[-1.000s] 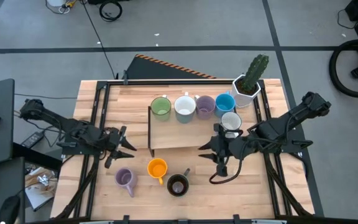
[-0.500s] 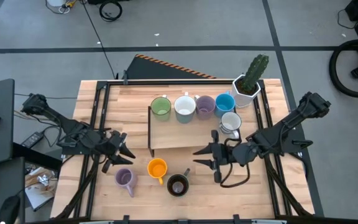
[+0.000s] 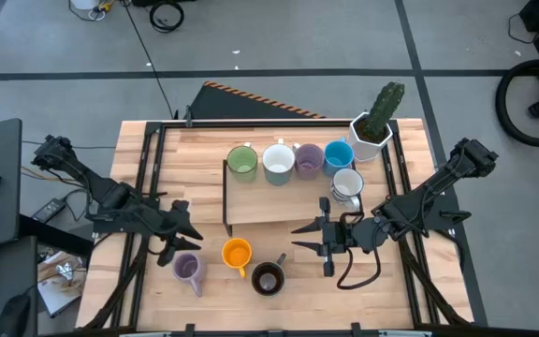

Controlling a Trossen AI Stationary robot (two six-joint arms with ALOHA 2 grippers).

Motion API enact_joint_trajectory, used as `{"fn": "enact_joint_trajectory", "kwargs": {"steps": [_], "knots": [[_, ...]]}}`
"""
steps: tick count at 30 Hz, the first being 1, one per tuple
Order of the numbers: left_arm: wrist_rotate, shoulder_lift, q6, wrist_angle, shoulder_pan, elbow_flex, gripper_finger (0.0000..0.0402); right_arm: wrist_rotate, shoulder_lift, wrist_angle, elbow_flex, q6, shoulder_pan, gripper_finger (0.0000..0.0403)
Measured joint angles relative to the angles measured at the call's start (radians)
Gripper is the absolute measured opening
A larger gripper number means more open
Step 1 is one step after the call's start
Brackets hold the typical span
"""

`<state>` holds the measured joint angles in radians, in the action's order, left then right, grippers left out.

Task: Place coffee mugs
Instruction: Put the purple cup on the shelf aligned with the other purple cup

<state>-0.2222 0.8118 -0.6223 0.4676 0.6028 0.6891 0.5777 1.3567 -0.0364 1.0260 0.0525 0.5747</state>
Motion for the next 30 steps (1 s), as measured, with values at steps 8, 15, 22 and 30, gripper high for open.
{"fn": "enact_joint_trajectory", "kwargs": {"steps": [8,15,22,30], "knots": [[0.088,0.174,-0.236,0.160,0.080,0.108,0.0142,-0.002,0.000,0.042,0.000,0.005,0.015,0.0113],[0.082,0.315,-0.439,0.298,0.165,0.270,0.0142,0.001,0.000,0.097,0.000,0.007,0.015,0.0113],[0.096,0.442,-0.522,0.474,0.204,0.406,0.0142,0.038,0.000,0.101,0.000,-0.043,0.005,0.0113],[0.167,0.514,-0.730,0.480,0.154,0.414,0.0142,0.038,0.000,0.101,0.000,-0.065,-0.023,0.0113]]}}
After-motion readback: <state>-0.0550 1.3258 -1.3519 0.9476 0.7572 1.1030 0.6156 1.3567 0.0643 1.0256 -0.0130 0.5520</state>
